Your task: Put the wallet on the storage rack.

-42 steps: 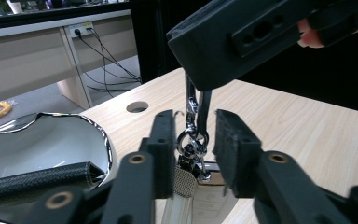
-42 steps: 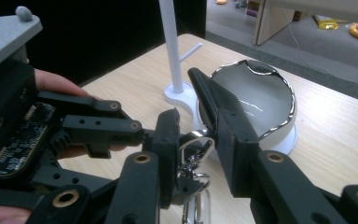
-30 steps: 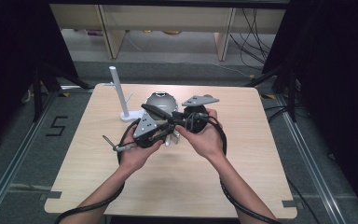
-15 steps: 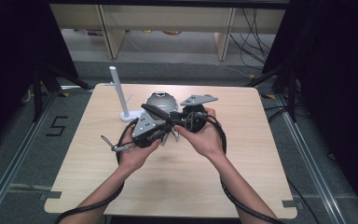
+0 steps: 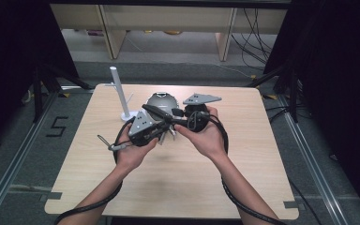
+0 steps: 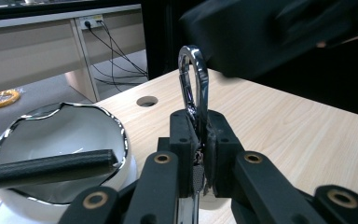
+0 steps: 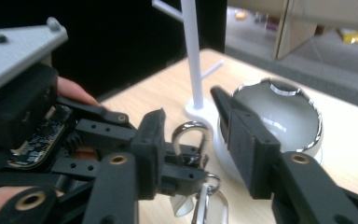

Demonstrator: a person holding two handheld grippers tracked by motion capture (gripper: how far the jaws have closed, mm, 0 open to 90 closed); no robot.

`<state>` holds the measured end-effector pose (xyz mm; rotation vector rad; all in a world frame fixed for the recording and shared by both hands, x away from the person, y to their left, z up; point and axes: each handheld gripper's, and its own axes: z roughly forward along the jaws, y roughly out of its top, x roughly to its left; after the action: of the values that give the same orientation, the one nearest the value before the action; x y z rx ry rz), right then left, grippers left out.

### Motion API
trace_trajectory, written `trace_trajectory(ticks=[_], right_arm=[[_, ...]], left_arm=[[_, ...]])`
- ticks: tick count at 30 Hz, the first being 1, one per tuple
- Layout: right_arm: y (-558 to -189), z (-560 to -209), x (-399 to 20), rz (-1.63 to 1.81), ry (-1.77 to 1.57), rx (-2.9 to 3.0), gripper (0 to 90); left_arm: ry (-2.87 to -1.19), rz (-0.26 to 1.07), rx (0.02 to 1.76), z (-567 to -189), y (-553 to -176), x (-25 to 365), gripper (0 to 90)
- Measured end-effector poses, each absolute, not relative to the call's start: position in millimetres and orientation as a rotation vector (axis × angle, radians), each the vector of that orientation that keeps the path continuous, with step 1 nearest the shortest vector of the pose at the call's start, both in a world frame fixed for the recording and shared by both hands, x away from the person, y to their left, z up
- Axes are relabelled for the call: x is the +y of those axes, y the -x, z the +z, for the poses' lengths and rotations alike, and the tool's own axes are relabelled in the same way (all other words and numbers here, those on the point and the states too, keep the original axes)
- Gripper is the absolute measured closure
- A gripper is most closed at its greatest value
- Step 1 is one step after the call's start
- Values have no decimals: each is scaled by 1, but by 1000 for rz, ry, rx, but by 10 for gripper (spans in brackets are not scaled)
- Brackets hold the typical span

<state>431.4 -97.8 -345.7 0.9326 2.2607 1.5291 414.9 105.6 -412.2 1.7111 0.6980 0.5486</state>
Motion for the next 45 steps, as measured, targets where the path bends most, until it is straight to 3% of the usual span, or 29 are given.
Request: trace_trajectory(ticks=[9, 22, 29, 45], right_arm=[[-416, -340, -159, 1585, -1034, 2063, 524], [-388, -419, -264, 1496, -1400, 1879, 519], [-383, -441, -274, 1457, -1439, 1867, 519], [-374, -452, -281, 1451, -1465, 1826, 514]], left_arm=[[-1669, 608, 777, -411, -410, 145, 827], [-1616, 762, 962, -417, -407, 217, 826], [-1585, 855, 1071, -411, -420, 238, 826], [-1576, 992, 1198, -397, -466, 252, 826]])
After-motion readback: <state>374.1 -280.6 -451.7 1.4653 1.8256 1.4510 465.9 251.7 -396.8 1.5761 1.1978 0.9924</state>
